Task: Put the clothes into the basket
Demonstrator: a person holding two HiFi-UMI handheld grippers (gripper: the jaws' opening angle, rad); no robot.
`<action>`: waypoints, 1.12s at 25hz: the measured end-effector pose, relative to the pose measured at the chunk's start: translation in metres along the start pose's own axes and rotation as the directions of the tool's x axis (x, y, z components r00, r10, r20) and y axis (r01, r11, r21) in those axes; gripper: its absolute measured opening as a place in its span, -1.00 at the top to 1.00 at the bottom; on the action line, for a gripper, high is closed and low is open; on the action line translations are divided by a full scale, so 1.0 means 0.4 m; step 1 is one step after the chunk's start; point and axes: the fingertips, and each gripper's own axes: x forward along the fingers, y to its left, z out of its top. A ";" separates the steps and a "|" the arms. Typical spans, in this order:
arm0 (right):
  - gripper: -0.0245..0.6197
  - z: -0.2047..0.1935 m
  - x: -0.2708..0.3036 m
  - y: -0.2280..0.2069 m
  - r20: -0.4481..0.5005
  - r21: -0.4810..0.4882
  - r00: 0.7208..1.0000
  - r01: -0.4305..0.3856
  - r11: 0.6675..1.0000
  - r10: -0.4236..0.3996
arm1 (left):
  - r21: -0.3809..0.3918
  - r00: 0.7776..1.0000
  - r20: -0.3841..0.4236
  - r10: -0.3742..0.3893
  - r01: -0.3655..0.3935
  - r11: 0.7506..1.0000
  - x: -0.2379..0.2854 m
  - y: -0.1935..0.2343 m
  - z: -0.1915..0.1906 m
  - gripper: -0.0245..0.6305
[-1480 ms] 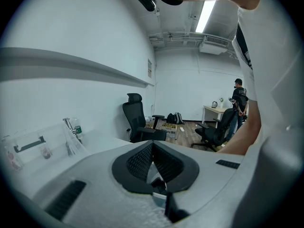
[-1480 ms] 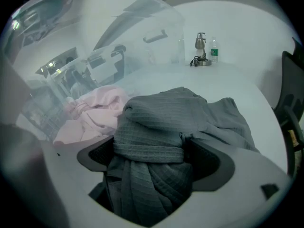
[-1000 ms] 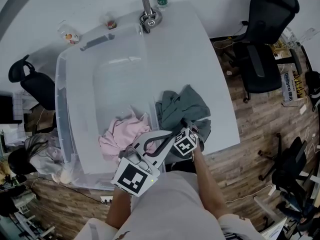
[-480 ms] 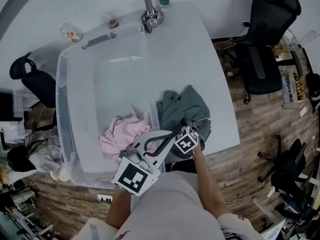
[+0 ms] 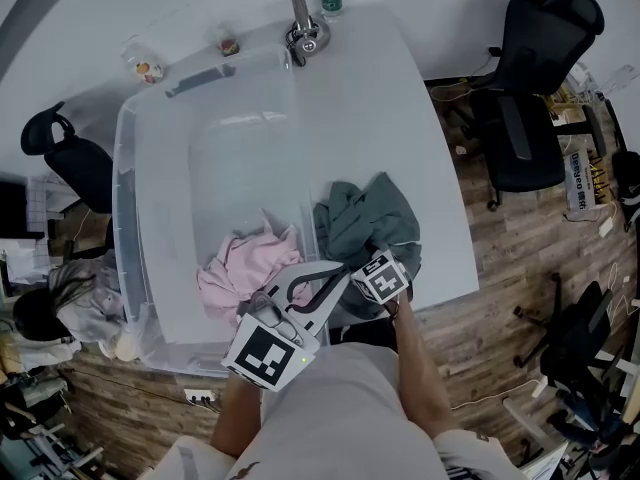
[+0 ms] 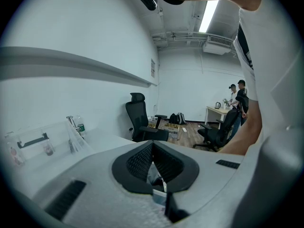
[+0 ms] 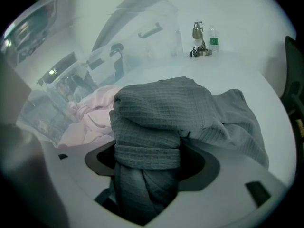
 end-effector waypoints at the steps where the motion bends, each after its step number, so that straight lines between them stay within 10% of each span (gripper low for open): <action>1: -0.13 0.001 -0.006 0.000 0.014 0.021 1.000 -0.013 1.000 0.013 | 0.008 1.000 -0.002 -0.002 0.002 1.000 0.000 -0.001 -0.001 0.91; 28: -0.13 0.057 -0.203 0.044 0.393 0.195 0.914 -0.192 0.962 0.103 | -0.026 1.000 0.006 0.006 -0.005 1.000 0.004 -0.014 0.014 0.91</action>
